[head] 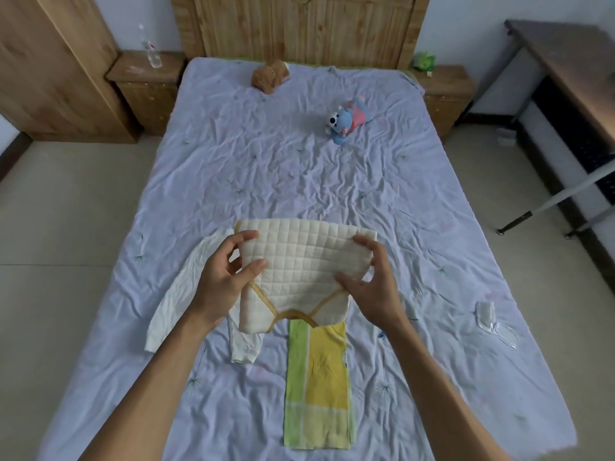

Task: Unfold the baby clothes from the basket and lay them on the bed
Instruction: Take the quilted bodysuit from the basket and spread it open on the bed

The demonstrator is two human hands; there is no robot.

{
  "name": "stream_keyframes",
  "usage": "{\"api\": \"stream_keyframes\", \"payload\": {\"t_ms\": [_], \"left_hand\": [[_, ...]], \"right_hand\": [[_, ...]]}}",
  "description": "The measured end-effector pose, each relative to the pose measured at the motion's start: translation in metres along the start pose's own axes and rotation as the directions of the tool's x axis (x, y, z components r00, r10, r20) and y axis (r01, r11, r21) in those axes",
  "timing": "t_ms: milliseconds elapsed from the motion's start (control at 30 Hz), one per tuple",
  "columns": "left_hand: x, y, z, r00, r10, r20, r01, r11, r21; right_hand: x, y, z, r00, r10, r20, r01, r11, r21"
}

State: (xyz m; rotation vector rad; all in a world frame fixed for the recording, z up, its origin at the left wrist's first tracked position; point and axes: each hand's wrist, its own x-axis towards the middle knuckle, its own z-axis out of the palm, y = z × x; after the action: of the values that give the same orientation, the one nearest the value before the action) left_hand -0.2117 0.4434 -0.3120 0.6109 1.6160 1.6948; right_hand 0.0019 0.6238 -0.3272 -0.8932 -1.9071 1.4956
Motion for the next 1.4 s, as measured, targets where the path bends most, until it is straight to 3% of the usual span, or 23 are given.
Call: {"api": "stream_keyframes", "payload": {"t_ms": [300, 667, 833, 1033, 1233, 1333, 1400], "left_hand": [[0.094, -0.1, -0.033, 0.992, -0.12, 0.048, 0.117, 0.992, 0.05], [0.249, -0.311, -0.015, 0.961, -0.277, 0.024, 0.271, 0.952, 0.145], [0.294, -0.394, -0.009, 0.946, -0.321, 0.032, 0.306, 0.924, 0.231], [0.32, -0.431, -0.001, 0.956, -0.292, -0.022, 0.28, 0.887, 0.368], [0.295, -0.438, -0.001, 0.998, -0.056, -0.043, 0.07, 0.71, 0.7], [0.272, -0.443, 0.0, 0.995, -0.079, -0.061, 0.098, 0.673, 0.733], [0.26, -0.444, 0.002, 0.991, -0.126, -0.052, 0.126, 0.7, 0.703]], "right_hand": [[0.086, 0.084, 0.01, 0.975, 0.152, 0.161, -0.162, 0.985, 0.053], [0.222, 0.322, 0.027, 0.864, 0.409, 0.292, -0.443, 0.895, 0.055], [0.25, 0.407, 0.036, 0.899, 0.359, 0.251, -0.352, 0.933, -0.077], [0.262, 0.46, 0.041, 0.926, 0.319, 0.202, -0.266, 0.931, -0.251], [0.224, 0.458, 0.05, 0.989, 0.14, 0.039, -0.105, 0.872, -0.477], [0.205, 0.449, 0.052, 0.975, 0.211, 0.071, -0.143, 0.839, -0.525], [0.198, 0.443, 0.053, 0.952, 0.289, 0.099, -0.186, 0.805, -0.563]]}}
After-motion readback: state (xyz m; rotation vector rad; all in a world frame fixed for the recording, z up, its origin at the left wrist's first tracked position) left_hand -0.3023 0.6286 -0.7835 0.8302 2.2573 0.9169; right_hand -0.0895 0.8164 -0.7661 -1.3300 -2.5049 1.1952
